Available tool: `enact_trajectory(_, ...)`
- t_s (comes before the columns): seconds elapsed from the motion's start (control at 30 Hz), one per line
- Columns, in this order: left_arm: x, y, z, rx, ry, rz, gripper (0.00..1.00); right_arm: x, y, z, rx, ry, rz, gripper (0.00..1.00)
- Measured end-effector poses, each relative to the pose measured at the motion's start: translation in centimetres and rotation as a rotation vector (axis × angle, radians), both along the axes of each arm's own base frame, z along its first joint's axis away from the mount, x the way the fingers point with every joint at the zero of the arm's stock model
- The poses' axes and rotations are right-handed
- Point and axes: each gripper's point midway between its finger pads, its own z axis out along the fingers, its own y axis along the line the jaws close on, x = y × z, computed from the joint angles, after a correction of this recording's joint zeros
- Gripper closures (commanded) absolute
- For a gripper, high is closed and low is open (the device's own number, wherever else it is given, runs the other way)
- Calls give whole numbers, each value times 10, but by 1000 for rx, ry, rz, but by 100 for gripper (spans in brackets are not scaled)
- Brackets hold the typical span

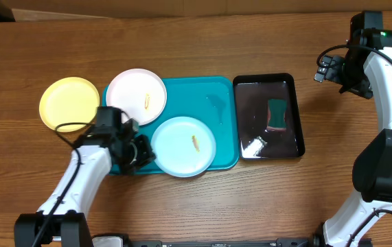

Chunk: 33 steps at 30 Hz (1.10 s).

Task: Clean dirty plates on tray and stack at the side
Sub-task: 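Pinch the light-blue plate rim and slide it toward the tray center, then lower the right gripper into the black tray and grasp the green sponge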

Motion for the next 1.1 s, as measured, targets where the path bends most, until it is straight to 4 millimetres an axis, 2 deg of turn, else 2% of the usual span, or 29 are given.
enact_trajectory(0.17, 16, -28, 4, 4, -66, -4, 96, 0, 0, 0, 0, 0, 0, 0)
enact_trajectory(0.4, 33, -45, 7, 69, -150, 23, 96, 0, 0, 0, 0, 0, 0, 0)
enact_trajectory(0.53, 31, -51, 4, 131, -168, 4, 96, 0, 0, 0, 0, 0, 0, 0)
enact_trajectory(0.77, 34, -42, 0, 224, -187, 40, 96, 0, 0, 0, 0, 0, 0, 0)
enact_trajectory(0.93, 42, -41, -10, 237, -185, 68, 96, 0, 0, 0, 0, 0, 0, 0)
enact_trajectory(1.1, 43, -37, -18, 238, -156, 97, 96, 0, 0, 0, 0, 0, 0, 0)
